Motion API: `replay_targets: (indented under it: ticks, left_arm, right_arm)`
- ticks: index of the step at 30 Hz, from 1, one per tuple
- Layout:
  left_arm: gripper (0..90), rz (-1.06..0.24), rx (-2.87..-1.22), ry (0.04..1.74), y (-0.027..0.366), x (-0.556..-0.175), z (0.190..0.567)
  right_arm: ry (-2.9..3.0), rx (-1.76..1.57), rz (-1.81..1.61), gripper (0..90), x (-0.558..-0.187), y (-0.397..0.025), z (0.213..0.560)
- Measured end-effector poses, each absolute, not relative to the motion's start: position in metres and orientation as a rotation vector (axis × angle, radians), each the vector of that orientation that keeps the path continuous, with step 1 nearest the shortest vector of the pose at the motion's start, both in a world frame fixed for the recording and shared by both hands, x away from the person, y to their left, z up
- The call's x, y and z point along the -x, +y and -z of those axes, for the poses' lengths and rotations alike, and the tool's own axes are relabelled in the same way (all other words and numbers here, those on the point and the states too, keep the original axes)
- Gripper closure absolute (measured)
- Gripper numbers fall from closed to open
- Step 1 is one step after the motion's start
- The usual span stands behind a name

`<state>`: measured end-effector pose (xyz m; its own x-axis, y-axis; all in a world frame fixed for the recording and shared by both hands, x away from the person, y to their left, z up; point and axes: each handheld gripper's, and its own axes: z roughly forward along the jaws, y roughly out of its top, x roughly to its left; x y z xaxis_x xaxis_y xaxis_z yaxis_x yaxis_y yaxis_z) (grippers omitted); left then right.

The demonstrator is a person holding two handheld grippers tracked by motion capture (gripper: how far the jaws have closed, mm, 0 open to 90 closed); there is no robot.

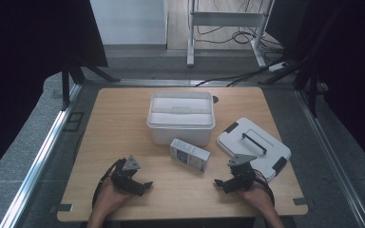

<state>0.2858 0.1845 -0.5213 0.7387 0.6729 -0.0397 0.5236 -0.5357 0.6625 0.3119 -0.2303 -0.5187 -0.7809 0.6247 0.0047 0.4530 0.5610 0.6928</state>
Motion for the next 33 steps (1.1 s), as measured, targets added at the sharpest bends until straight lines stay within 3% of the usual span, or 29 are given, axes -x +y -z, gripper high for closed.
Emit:
replay_targets:
  ticks: [33]
  left_arm:
    - [0.0,-0.289,-2.262,0.902,0.1822,-0.2886,0.5213]
  right_arm:
    - [2.621,-0.903,-0.996,0.0,-0.3158,-0.2272,0.5117]
